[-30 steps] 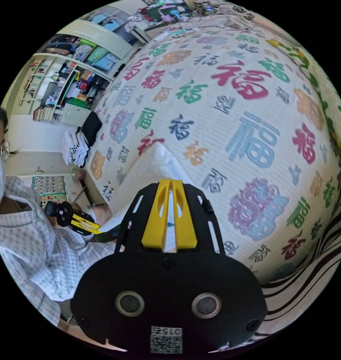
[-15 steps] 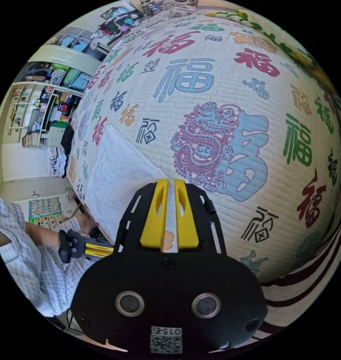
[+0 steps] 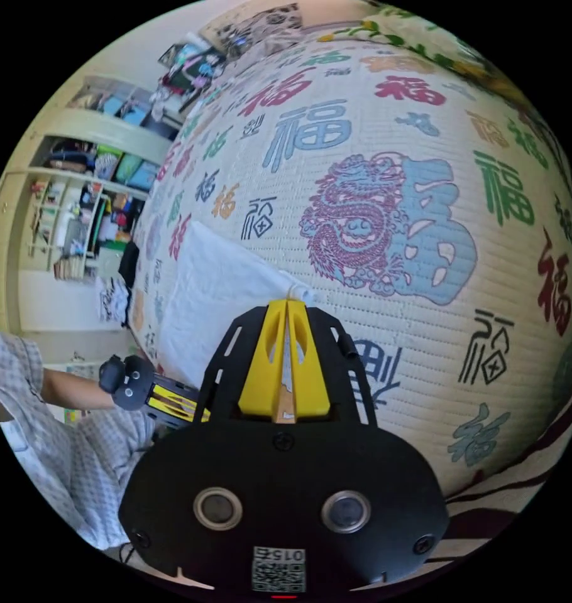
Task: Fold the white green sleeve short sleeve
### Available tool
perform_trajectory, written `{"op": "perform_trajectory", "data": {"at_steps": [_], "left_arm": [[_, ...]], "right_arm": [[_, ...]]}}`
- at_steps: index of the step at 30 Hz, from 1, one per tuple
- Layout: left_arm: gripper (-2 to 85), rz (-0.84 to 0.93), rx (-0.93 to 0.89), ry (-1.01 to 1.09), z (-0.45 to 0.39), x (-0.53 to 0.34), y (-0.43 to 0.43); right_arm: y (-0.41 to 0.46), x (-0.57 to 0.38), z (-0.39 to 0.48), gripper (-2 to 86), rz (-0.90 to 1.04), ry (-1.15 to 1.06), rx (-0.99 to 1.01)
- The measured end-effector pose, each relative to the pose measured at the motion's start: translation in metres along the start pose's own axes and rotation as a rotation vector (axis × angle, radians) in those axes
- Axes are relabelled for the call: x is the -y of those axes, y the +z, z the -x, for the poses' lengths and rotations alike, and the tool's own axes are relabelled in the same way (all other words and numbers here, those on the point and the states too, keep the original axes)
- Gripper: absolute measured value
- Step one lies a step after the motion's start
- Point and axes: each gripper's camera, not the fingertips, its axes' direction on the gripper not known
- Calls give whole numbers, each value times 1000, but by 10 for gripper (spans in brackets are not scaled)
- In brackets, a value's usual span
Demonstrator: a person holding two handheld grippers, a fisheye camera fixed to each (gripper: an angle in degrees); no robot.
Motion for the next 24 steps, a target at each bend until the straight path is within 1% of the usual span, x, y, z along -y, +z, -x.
{"op": "perform_trajectory", "data": {"at_steps": [1,3,5,6,8,9,10,11,12,14,18,20,22,24], "left_arm": [[30,-4,-40,-22,12,-1,-7],[41,-68,-80,-14,28,-6,-30],[65,-237,-64,-42,63,-19,-84],[71,-276,-48,-66,75,-24,-99],[92,-416,14,-187,135,-43,-155],[98,-441,19,-220,152,-48,-167],[107,-476,8,-293,188,-58,-184],[113,-492,-27,-349,222,-65,-195],[116,-495,-58,-371,239,-68,-197],[121,-510,-225,-429,292,-74,-192],[106,-471,-405,-376,326,-59,-167],[71,-450,-525,-311,334,-49,-154],[42,-410,-490,-282,335,-46,-153],[27,-410,-474,-248,334,-48,-159]], "right_arm": [[-8,-12,-12,9,-50,45,37],[-21,-31,-27,22,-119,65,53],[-29,-53,-45,50,-155,72,97],[-29,-57,-51,56,-153,71,124],[-24,-71,-69,77,-150,50,245],[-22,-73,-73,81,-155,44,265],[-18,-78,-82,88,-173,39,300],[-13,-82,-91,100,-194,44,329],[-11,-83,-95,106,-203,48,348],[1,-87,-113,101,-226,65,463],[17,-89,-131,80,-194,50,585],[22,-92,-137,70,-149,34,614],[24,-95,-139,60,-117,24,613],[22,-99,-136,53,-101,7,589]]}}
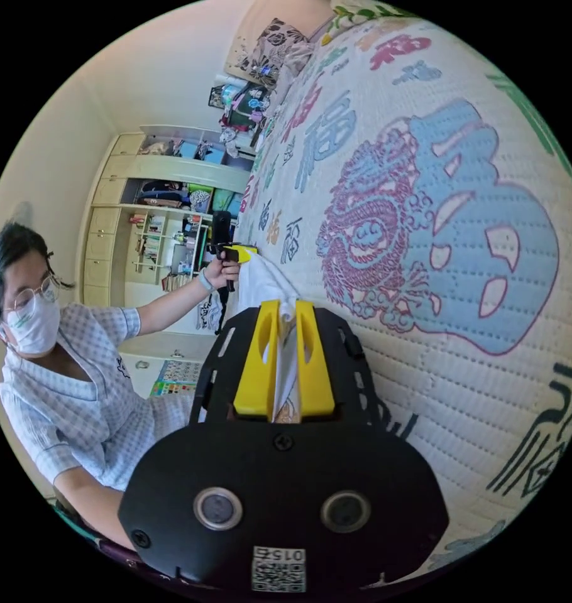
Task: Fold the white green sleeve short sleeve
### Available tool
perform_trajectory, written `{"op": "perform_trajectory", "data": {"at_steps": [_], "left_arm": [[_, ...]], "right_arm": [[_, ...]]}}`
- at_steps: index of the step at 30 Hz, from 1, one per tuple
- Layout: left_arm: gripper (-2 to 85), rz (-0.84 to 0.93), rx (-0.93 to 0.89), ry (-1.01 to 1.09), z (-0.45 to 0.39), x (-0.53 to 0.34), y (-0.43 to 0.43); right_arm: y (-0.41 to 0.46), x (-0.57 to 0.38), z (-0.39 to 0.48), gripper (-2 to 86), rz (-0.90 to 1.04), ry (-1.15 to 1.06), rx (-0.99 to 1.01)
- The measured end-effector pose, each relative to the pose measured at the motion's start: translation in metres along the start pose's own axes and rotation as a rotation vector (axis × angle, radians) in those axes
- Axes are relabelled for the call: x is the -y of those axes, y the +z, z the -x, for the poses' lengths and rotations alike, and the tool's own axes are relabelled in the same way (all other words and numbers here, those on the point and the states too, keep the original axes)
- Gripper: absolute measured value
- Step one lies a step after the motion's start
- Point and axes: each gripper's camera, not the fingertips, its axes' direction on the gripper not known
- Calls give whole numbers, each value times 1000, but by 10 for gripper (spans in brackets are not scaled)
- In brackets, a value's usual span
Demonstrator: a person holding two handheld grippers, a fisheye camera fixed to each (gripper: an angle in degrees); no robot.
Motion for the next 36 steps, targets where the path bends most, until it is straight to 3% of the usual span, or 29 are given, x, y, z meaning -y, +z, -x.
{"op": "perform_trajectory", "data": {"at_steps": [6,12,18,25,30,34,36], "left_arm": [[10,24,99,272,-76,-26,-22],[7,163,284,540,-178,-113,-8],[6,293,286,393,-171,-194,38],[14,389,477,321,-151,-237,80],[12,436,463,251,-164,-239,44],[5,235,335,220,-180,-212,8],[0,210,274,195,-172,-200,14]], "right_arm": [[-2,-28,66,45,30,-249,-167],[35,-93,141,45,184,-463,-356],[113,-152,145,46,420,-412,-436],[198,-188,94,49,612,-210,-533],[191,-195,93,36,514,-86,-546],[189,-177,106,3,270,-137,-444],[211,-165,99,-2,264,-170,-375]]}}
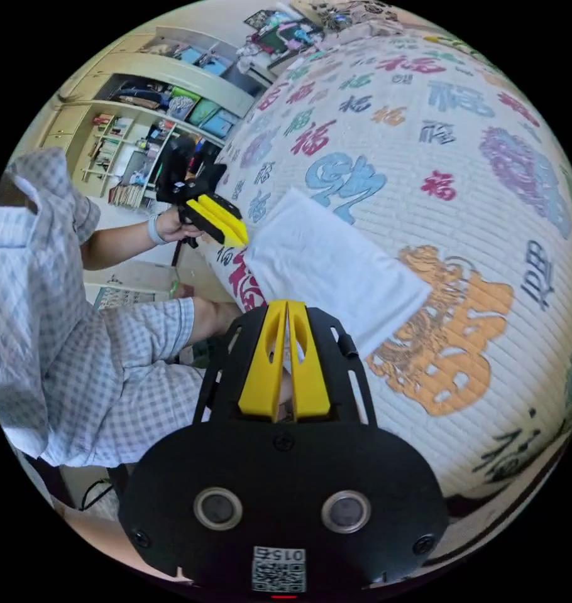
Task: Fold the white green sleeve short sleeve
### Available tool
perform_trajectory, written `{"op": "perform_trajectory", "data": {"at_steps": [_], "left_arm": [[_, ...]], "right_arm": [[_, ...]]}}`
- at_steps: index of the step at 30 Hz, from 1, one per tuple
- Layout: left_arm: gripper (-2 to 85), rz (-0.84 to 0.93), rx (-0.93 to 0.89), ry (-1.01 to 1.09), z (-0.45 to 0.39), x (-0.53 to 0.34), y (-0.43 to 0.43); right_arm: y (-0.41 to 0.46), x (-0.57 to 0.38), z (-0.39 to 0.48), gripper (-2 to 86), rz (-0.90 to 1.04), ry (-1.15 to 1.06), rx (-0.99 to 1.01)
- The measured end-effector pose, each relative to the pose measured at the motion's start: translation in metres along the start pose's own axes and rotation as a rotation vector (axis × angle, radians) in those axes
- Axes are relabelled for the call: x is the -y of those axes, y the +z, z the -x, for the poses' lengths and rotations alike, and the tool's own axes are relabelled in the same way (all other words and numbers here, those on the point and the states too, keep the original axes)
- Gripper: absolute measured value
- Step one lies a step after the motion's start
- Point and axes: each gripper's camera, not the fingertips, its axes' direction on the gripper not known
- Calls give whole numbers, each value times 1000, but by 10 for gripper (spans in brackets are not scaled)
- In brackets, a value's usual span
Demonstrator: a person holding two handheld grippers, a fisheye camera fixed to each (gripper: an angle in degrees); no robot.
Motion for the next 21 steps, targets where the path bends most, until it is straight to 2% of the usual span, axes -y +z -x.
{"op": "perform_trajectory", "data": {"at_steps": [4,10,14,16,21], "left_arm": [[-7,105,-86,-77,33,0,27],[6,94,-124,-142,64,-23,-32],[113,-48,-189,-248,90,-46,-103],[122,-65,-157,-291,100,-52,-125],[125,-134,-289,-285,110,-34,-137]], "right_arm": [[75,21,-18,-5,226,-33,57],[78,-5,-59,22,90,211,132],[74,-4,-78,91,-73,291,222],[81,7,-85,108,-132,296,224],[130,46,-103,104,-85,294,292]]}}
